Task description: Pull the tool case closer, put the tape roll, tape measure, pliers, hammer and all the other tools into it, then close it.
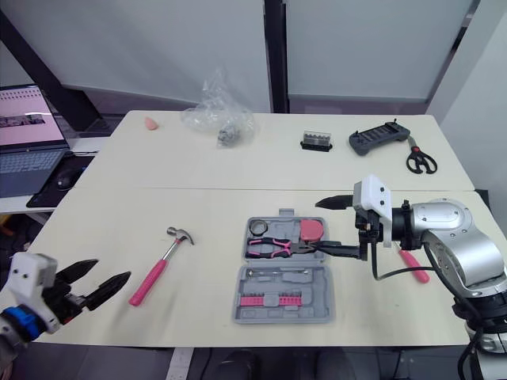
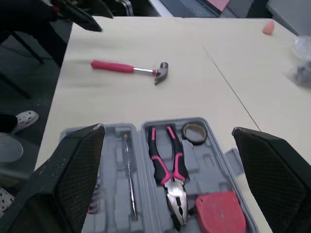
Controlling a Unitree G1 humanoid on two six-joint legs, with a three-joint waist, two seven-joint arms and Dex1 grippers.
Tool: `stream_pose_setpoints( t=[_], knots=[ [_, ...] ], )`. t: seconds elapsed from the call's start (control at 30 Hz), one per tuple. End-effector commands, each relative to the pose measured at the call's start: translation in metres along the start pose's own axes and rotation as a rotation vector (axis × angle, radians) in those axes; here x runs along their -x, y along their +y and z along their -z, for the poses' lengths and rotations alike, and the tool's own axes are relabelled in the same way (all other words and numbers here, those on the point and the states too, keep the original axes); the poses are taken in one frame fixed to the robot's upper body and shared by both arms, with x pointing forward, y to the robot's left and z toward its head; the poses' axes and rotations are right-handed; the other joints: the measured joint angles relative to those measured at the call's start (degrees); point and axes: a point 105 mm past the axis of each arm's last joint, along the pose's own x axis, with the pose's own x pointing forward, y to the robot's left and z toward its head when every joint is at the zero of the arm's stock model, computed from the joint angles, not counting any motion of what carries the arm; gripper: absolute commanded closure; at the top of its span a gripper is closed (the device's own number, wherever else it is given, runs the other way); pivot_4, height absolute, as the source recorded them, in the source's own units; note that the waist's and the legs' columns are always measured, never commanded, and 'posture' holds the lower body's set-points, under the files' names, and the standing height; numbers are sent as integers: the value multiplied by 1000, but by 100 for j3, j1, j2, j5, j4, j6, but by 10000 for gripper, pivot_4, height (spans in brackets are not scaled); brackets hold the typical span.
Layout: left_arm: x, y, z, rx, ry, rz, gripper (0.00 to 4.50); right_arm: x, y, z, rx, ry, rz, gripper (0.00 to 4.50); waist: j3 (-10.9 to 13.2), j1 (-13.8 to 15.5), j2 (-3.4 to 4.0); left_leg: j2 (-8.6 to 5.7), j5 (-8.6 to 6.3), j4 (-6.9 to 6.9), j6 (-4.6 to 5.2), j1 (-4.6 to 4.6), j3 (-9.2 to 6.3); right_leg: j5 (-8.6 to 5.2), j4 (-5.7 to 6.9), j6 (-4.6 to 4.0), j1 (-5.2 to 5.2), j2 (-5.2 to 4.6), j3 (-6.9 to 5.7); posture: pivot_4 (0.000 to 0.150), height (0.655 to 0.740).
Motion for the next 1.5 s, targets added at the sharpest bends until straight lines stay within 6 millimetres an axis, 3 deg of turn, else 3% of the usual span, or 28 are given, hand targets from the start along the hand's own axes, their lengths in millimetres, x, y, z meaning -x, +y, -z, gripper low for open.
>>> stream_pose_setpoints(
  t=[0.03,0.3,0.7,1.17,1.33,1.5],
  knots=[
    [-24,2,-3,-19,32,-17,0,-4,7,-21,61,-35,-33,317,0,0,-2,0,0,0,0,-1,-1,0,0,0,-1,1,0,1500,7400],
    [-84,-1,5,-42,100,-25,0,-7,10,-23,70,-22,-2,317,-2,-44,-6,-2,9,-1,-17,-2,2,1,4,-1,-12,0,4,1500,7400],
    [-111,-1,29,-7,157,-19,0,-2,6,-25,75,-8,47,317,-2,-35,-7,-3,12,-2,-23,-4,-2,1,5,0,-17,0,2,1500,7400],
    [-119,3,30,-25,106,-10,43302,-1,4,-25,84,-6,61,0,-2,-38,-7,-4,13,-1,-25,-3,-1,1,5,0,-17,-1,3,1500,7400],
    [-100,-13,0,-223,94,88,44197,3,7,-25,69,-4,38,0,2,-60,-13,-3,13,-3,-24,-4,0,1,4,0,-19,-1,6,1500,7400],
    [-84,-85,-43,-338,48,391,44197,9,7,-12,55,44,69,0,7,11,-13,-3,5,-3,-11,-13,-4,1,0,0,-16,-3,4,1500,7400]
  ],
)
